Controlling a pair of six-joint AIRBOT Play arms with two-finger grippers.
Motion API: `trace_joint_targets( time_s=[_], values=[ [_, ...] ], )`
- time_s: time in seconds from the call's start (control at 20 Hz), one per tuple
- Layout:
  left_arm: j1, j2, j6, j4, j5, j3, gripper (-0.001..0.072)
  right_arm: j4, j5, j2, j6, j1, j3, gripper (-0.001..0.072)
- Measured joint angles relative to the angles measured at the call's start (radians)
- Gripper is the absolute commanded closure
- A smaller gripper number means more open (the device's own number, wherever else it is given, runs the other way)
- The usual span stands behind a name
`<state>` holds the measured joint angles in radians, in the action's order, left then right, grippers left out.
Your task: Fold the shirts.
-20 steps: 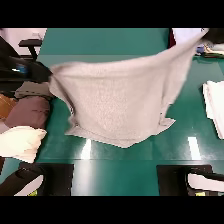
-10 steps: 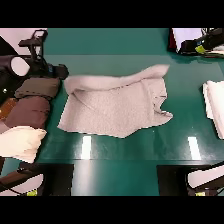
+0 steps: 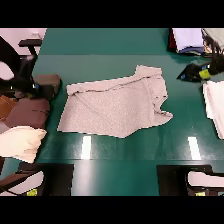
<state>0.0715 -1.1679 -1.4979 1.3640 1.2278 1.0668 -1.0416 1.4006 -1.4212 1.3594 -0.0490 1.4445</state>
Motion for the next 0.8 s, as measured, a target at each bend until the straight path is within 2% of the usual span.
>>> trace_joint_targets(
  time_s=[0.25,0.55,0.6,0.7,0.75,0.8],
  values=[
    [0.009,0.043,0.01,-0.009,0.004,-0.238,0.0176,0.057,-0.014,0.154,-0.031,-0.005,-0.241,0.0342],
    [0.012,0.054,0.007,-0.061,-0.066,-0.39,0.0179,0.076,-0.039,0.258,-0.042,-0.007,-0.364,0.0342],
    [0.014,0.056,0.006,-0.079,-0.074,-0.402,0.0305,0.078,-0.044,0.268,-0.042,-0.007,-0.372,0.0342],
    [0.013,0.054,0.008,-0.133,-0.103,-0.423,0.0603,0.078,-0.045,0.278,-0.043,-0.007,-0.382,0.0342],
    [0.011,0.052,0.01,-0.145,-0.116,-0.428,0.0685,0.079,-0.045,0.282,-0.043,-0.007,-0.385,0.0342],
    [0.013,0.052,0.011,-0.149,-0.118,-0.429,0.0686,0.077,-0.044,0.284,-0.043,-0.01,-0.387,0.0343]
  ],
)
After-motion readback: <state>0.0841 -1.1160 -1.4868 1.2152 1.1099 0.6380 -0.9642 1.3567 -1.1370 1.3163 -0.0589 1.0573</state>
